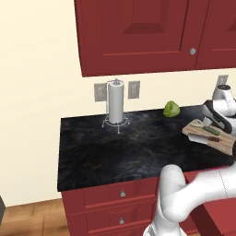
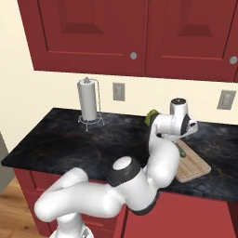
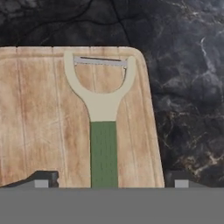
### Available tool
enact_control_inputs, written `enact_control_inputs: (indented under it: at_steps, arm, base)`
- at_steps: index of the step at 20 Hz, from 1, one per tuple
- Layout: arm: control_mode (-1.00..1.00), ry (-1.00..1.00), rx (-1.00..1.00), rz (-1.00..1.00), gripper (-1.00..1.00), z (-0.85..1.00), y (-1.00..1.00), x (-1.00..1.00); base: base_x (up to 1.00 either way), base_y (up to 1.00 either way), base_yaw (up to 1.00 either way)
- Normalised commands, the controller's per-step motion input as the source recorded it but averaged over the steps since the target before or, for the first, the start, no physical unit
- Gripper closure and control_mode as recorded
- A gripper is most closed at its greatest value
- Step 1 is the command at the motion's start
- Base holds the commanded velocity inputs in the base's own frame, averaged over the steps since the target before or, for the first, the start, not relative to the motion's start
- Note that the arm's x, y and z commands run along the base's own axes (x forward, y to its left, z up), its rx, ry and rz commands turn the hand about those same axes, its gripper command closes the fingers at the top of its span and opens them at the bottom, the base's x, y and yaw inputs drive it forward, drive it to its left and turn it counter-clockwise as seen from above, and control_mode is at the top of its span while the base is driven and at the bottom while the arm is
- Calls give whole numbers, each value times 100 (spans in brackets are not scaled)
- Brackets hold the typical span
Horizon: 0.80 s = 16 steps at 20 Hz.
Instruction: Open the drawer on the right and place the cutting tools on the cutting board.
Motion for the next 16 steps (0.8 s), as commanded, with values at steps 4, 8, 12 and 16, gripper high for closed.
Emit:
enact_control_inputs:
  at_steps: [4,8,12,16]
  arm:
    - [-100,-17,0,0,-100,-1,-14,-100]
    - [-100,-27,0,0,-100,-11,3,-100]
    - [-100,-23,0,0,-100,-20,70,-100]
    - [-100,-16,0,0,-100,1,100,-100]
  base:
    - [0,0,0]
    - [0,0,0]
    - [0,0,0]
    - [0,0,0]
